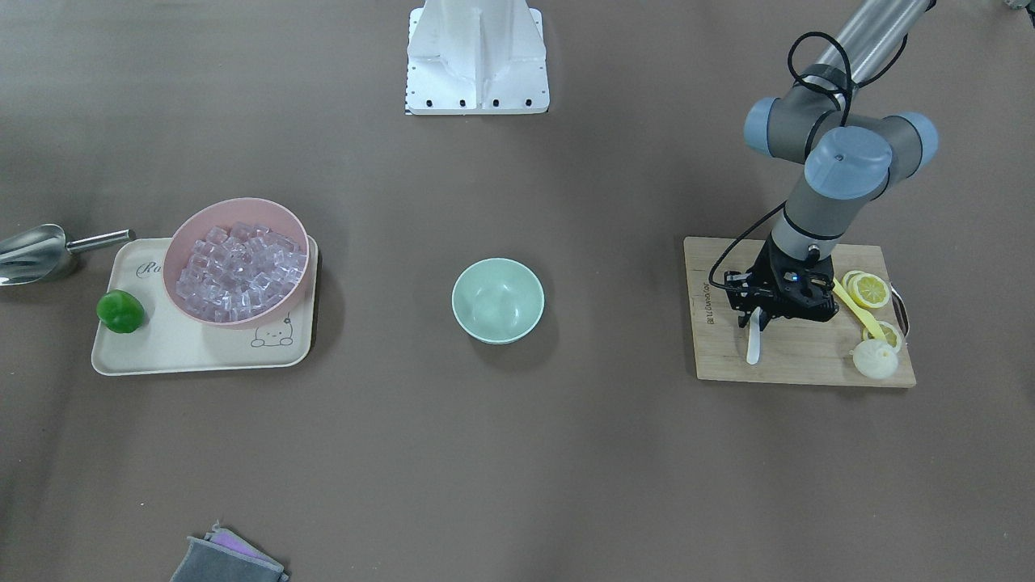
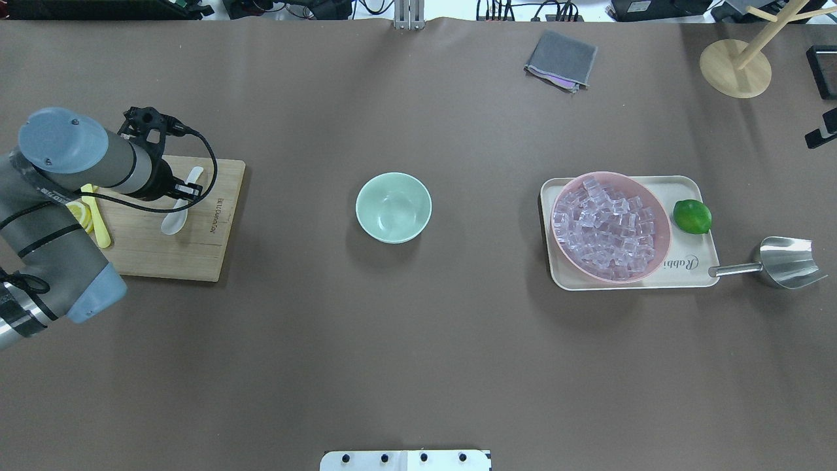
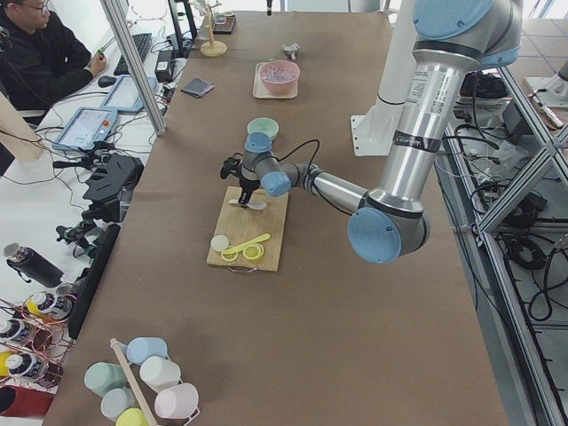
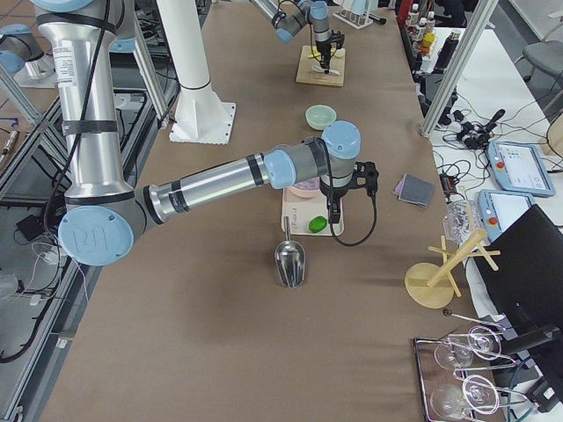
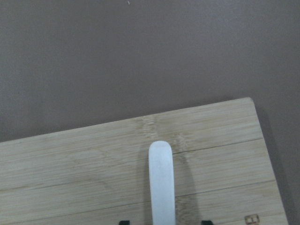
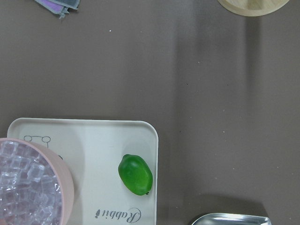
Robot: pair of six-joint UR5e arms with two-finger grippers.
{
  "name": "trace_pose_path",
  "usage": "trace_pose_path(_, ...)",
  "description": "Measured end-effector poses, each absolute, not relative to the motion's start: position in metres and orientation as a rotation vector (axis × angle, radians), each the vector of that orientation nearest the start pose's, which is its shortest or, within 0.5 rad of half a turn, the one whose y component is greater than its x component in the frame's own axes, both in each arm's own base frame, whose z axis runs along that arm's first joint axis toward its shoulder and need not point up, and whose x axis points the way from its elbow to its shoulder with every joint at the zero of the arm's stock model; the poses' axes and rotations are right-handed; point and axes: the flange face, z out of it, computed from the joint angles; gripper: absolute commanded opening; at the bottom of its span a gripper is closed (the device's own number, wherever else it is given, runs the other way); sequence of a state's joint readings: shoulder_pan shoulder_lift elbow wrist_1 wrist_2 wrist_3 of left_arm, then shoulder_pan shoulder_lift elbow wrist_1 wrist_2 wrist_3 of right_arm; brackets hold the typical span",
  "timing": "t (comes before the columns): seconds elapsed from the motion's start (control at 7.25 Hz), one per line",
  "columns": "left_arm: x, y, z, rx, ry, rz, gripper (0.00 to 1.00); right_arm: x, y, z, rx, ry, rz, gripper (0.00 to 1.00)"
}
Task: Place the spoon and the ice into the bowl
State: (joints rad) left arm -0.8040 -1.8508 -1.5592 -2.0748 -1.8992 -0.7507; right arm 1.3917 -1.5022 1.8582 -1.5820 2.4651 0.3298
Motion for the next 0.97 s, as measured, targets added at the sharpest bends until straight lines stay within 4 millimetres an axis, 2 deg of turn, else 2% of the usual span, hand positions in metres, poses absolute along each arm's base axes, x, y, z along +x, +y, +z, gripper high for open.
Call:
trace_pose_path(0.14, 0.364, -0.527, 0.463, 0.344, 0.757, 0.142, 0.0, -0.037, -0.513, 0.473, 0.091, -0.938, -0.016, 1.0)
trace_pose_path(0.28, 0.349, -0.534, 0.457, 0.34, 0.775, 0.133, 0.0, -0.037, -0.513, 0.469, 0.098, -0.94, -0.019, 1.0)
trace_pose_path(0.41, 0.321, -0.547, 0.447, 0.327, 0.813, 0.118, 0.0, -0.038, -0.514, 0.46, 0.101, -0.944, -0.009, 1.0)
trace_pose_path(0.55, 0.291, -0.563, 0.434, 0.317, 0.856, 0.102, 0.0, -0.049, -0.519, 0.442, 0.094, -0.953, 0.021, 1.0)
trace_pose_path(0.69, 0.274, -0.577, 0.417, 0.309, 0.882, 0.088, 0.0, -0.071, -0.522, 0.417, 0.079, -0.961, 0.054, 1.0)
trace_pose_path(0.97, 0.272, -0.597, 0.378, 0.3, 0.891, 0.067, 0.0, -0.137, -0.514, 0.37, 0.051, -0.936, 0.114, 1.0)
